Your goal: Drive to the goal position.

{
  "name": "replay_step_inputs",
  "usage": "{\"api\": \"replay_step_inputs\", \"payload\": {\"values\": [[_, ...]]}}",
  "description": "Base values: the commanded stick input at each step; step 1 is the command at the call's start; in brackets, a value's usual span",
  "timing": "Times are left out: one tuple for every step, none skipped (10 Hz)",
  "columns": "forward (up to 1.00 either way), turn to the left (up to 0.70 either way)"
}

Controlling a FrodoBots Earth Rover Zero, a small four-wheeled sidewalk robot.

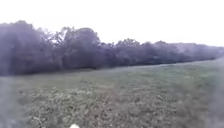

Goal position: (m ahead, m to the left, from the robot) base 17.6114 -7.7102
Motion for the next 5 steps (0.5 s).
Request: {"api": "replay_step_inputs", "payload": {"values": [[0.7,-0.35],[0.7,-0.33],[0.7,-0.18],[0.7,-0.03],[0.7,-0.14]]}}
